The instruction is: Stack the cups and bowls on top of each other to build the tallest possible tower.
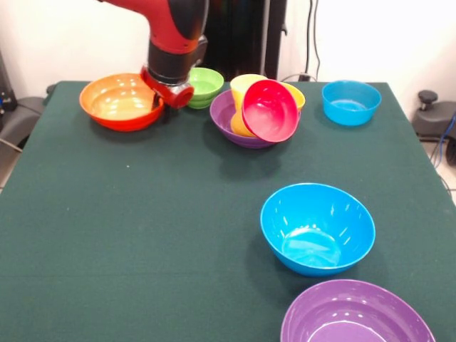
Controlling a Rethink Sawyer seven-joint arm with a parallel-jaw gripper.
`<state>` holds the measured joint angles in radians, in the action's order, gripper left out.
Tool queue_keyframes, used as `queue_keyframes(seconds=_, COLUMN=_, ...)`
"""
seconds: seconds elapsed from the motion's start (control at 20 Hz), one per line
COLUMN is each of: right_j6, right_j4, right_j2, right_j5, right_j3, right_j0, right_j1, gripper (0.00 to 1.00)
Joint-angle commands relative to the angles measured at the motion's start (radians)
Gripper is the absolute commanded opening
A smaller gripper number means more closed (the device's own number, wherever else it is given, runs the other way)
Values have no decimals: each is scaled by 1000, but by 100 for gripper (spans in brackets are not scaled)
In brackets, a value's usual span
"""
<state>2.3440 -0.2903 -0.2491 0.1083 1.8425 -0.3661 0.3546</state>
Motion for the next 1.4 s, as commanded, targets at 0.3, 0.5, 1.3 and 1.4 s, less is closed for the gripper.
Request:
queue_keyframes(seconds=0.3, right_j6=18, right_j4=-74, right_j2=43, right_j5=-164, right_j3=-169, right_j0=7, right_j1=-136, gripper=0)
queue_keyframes(seconds=0.5, right_j6=18, right_j4=-80, right_j2=42, right_j5=-157, right_j3=-175, right_j0=9, right_j1=-134, gripper=0)
queue_keyframes(seconds=1.3, right_j6=-139, right_j4=-41, right_j2=243, right_j5=285, right_j3=-8, right_j0=-80, right_j1=330, gripper=0)
queue_keyframes(seconds=1.4, right_j6=-125, right_j4=-36, right_j2=249, right_j5=309, right_j3=-6, right_j0=-73, right_j1=348, gripper=0)
